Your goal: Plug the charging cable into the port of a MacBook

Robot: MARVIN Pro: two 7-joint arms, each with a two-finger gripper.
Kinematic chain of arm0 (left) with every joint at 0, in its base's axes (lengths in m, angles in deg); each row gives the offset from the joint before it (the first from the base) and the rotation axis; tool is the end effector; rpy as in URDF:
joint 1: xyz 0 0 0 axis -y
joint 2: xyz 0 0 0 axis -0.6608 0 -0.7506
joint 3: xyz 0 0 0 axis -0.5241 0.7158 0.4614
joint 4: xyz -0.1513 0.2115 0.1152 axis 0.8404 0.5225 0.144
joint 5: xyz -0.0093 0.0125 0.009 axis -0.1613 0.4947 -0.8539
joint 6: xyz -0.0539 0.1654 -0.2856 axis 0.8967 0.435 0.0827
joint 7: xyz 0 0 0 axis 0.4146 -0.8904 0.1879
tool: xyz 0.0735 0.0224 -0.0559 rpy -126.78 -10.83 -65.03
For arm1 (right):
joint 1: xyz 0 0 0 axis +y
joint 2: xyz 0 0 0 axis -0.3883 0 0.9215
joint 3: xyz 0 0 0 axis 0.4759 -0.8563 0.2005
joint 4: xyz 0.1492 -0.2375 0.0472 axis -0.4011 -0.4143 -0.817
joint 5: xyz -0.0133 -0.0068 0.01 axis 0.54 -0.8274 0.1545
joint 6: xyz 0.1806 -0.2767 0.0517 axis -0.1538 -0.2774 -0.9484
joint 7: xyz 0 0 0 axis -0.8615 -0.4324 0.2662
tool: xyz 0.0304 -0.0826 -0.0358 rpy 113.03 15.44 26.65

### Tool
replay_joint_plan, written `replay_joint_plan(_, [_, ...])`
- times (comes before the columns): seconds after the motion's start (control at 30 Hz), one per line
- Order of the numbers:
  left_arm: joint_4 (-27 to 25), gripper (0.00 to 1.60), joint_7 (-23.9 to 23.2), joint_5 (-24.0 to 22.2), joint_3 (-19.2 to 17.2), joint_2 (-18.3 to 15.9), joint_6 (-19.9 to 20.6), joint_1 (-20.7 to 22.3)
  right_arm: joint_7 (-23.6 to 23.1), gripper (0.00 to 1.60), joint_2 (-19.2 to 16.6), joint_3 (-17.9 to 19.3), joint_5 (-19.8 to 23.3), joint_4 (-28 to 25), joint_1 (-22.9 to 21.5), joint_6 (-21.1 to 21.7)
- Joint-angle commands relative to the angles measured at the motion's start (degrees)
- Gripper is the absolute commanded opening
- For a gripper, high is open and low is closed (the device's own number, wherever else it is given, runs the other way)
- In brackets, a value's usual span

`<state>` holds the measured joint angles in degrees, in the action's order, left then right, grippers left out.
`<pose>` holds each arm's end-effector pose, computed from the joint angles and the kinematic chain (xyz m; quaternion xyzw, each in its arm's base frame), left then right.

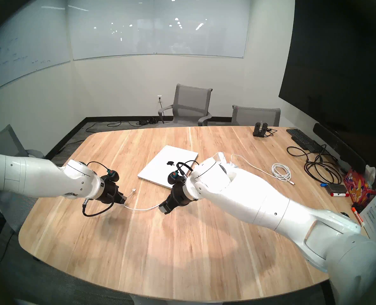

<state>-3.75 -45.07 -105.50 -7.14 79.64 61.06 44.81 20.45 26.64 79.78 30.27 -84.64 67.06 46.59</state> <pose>0.4423 0.0595 -0.2896 0.9317 -0.2354 0.2612 0.0907 0.4424 0.1564 -0.2590 -0.8358 -0.4383 -0.2714 0.1886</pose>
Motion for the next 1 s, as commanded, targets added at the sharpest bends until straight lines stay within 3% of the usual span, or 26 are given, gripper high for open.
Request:
replay_joint_plan(0.0, [1.86, 0.00, -0.65, -0.27, -1.13, 2.72, -0.23, -0.20, -0.07, 1.60, -0.01, 0.42, -0.15, -0.78, -0.74, -0.20])
replay_joint_plan(0.97, [8.66, 0.00, -2.13, -1.51, -1.65, 6.26, -0.55, -1.52, -0.06, 1.60, -0.01, 0.42, -0.14, -0.78, -0.74, -0.20])
